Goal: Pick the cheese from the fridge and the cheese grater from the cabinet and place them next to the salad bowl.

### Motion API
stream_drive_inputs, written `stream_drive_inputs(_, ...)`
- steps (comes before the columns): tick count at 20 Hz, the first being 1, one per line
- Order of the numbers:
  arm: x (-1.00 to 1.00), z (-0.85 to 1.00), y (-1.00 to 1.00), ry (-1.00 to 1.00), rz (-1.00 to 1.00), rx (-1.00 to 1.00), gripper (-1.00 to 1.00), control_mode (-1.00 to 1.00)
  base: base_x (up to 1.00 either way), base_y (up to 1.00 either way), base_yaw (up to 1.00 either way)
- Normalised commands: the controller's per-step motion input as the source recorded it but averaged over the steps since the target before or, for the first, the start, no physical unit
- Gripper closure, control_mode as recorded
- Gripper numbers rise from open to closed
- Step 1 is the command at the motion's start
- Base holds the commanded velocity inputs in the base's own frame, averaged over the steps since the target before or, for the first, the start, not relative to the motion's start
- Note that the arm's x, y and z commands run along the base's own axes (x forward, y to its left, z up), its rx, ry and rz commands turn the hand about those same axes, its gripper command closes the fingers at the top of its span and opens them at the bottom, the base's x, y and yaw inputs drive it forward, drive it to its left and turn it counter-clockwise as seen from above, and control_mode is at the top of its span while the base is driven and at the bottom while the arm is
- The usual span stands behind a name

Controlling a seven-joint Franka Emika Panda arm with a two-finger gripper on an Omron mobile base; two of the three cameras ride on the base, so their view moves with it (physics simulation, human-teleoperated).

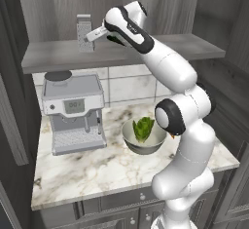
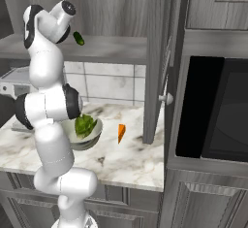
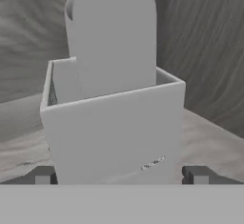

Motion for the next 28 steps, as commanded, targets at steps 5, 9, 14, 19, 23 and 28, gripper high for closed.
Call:
stream_drive_inputs(5, 0.02, 0.0, 0.22, 0.0, 0.11, 0.0, -1.0, -1.0, 0.0, 0.0, 0.0)
stream_drive_inputs(9, -0.02, -0.04, 0.25, 0.0, 0.09, 0.0, -1.0, -1.0, 0.0, 0.0, 0.0)
stream_drive_inputs(14, -0.02, -0.09, 0.15, 0.0, 0.06, 0.0, 1.0, -1.0, 0.0, 0.0, 0.0)
stream_drive_inputs(19, -0.28, -0.06, -0.05, 0.0, 0.0, 0.0, 1.0, -1.0, 0.0, 0.0, 0.0)
stream_drive_inputs(23, -0.53, -0.02, -0.1, -0.01, 0.0, 0.0, 1.0, -1.0, 0.0, 0.0, 0.0)
stream_drive_inputs(28, -0.76, -0.12, -0.11, -0.13, 0.0, 0.0, 1.0, -1.0, 0.0, 0.0, 0.0)
